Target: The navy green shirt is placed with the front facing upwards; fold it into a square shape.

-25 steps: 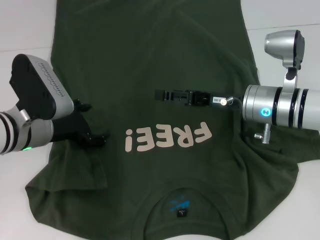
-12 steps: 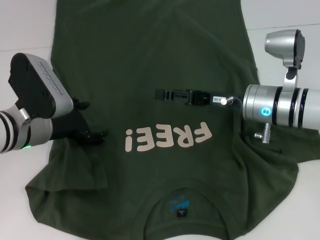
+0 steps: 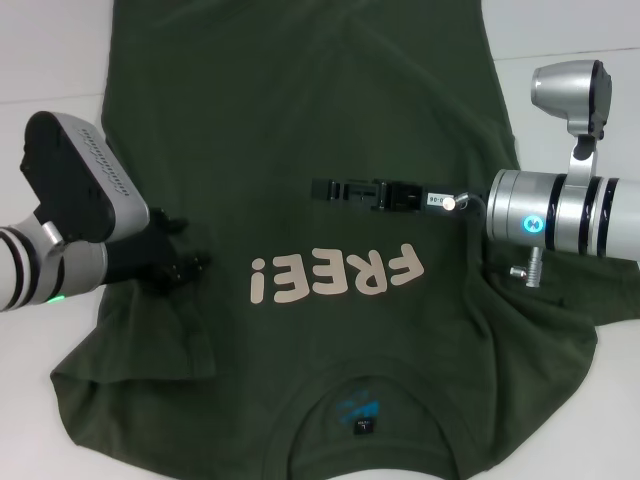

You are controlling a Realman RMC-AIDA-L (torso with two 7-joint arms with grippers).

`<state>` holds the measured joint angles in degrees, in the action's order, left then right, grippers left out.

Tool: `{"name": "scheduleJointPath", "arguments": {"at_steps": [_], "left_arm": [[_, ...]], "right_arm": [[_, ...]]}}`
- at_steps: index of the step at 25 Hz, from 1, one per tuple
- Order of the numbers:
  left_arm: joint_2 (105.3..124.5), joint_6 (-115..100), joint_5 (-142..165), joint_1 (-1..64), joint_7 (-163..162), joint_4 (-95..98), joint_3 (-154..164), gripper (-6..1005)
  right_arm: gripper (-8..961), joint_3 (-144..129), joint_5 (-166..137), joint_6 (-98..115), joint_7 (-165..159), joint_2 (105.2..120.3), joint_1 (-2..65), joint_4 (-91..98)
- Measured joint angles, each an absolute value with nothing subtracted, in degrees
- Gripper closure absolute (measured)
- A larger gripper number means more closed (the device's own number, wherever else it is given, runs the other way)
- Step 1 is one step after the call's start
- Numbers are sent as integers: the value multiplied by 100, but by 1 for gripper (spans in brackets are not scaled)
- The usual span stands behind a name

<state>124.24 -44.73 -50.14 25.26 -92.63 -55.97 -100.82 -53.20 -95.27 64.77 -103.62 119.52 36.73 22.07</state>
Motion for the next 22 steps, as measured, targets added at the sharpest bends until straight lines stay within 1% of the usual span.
{"name": "scheduleJointPath", "arguments": {"at_steps": [1,7,9,15,22], "left_arm": [[12423,-4472,-5001,2522,-9263,-5599,-10057,309],[12421,-4530,-4874,2527,-9263,-5620,-9997,518],[12410,-4558,-4839,2537,-9263,-5612,-9977,760],[12409,-4664,-4678,2589,-9263,-5603,-9964,936],[12417,-4712,-4680,2629,-9264,-5618,-9983,930]], "right_arm": [[71,-5313,-9527,6477,-10362,11952,3674,2206],[71,-5270,-9527,6483,-10362,11952,3661,2206],[72,-5262,-9527,6485,-10362,11952,3648,2206],[71,-5197,-9527,6487,-10332,11952,3637,2206],[71,-5191,-9527,6487,-10302,11952,3638,2206]]}}
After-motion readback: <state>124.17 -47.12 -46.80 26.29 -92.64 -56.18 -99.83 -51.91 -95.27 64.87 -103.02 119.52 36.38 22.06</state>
